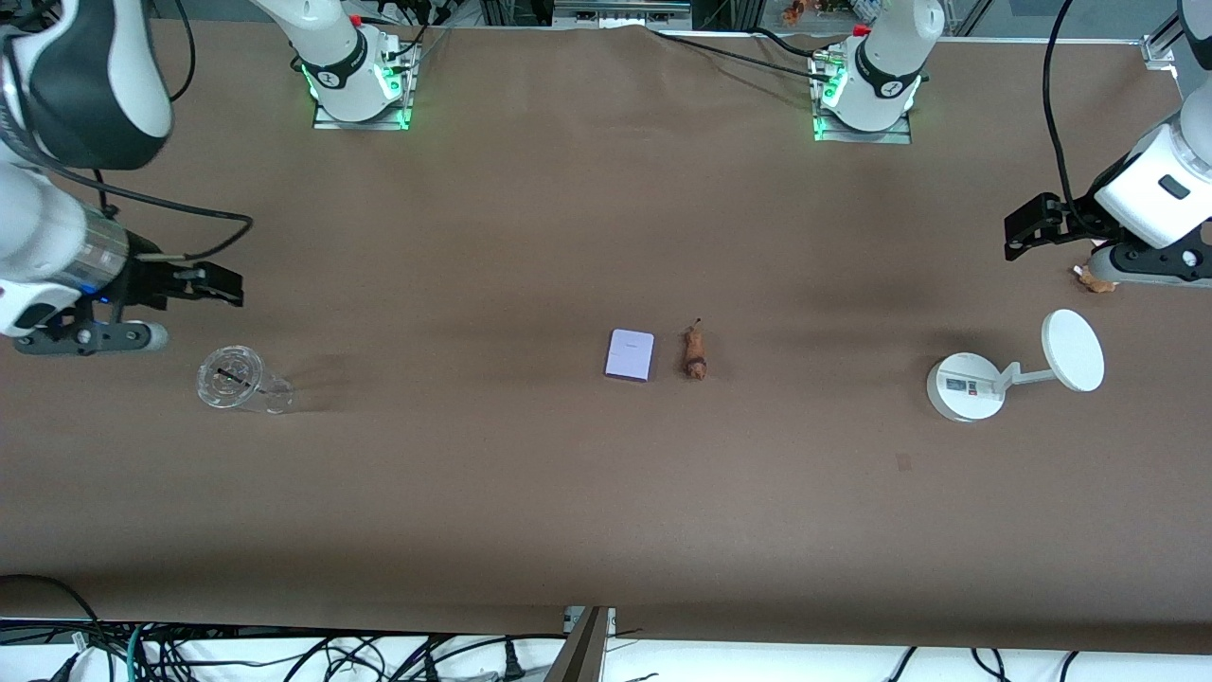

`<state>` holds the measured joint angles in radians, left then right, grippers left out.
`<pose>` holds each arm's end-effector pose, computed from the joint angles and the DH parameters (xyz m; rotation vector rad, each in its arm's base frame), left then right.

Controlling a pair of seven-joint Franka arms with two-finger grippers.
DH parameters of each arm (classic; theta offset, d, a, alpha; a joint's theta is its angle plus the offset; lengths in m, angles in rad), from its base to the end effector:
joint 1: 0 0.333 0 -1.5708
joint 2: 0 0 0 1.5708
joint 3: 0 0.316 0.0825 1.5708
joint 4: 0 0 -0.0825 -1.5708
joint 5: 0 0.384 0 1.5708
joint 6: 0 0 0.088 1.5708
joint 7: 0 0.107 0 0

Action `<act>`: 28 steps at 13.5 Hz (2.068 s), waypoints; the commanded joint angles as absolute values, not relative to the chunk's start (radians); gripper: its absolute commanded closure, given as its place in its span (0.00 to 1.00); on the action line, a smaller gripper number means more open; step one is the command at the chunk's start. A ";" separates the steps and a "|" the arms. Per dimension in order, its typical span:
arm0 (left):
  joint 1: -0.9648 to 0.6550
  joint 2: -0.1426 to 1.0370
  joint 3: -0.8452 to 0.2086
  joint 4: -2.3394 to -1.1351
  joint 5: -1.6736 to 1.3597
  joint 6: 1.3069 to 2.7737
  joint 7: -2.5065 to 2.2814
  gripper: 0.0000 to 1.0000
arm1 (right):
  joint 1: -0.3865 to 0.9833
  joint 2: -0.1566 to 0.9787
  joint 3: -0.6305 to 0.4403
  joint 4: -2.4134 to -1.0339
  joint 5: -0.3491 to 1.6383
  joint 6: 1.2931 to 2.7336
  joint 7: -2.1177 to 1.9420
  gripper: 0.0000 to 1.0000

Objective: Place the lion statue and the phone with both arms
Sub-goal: 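Reach the left gripper to the lion while the right gripper moves out, then grasp the lion with the left gripper while the right gripper nears the phone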

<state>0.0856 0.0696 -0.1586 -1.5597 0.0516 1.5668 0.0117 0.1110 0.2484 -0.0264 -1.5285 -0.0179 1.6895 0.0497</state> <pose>0.5725 -0.0333 0.5907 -3.0948 0.1332 0.0935 0.6265 0.0531 0.5070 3.1082 0.0596 -0.1330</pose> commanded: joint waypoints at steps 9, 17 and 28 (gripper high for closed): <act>-0.052 0.360 -0.201 -1.545 -0.052 1.678 -0.084 0.00 | 0.241 0.477 -0.026 -1.500 0.006 1.986 0.323 0.00; -0.284 0.555 -0.199 -1.621 -0.051 2.121 -0.291 0.00 | 0.270 0.525 -0.026 -1.502 0.028 2.040 0.351 0.00; -0.367 0.684 -0.196 -1.701 -0.032 2.393 -0.350 0.73 | 0.333 0.563 -0.026 -1.502 0.084 2.075 0.376 0.00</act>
<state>-0.3549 0.7001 -0.2081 -1.6971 -0.0388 2.3981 -0.3414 0.3151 0.5424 -0.0229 -1.5241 0.0684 2.0717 0.3583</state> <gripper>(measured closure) 0.348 0.000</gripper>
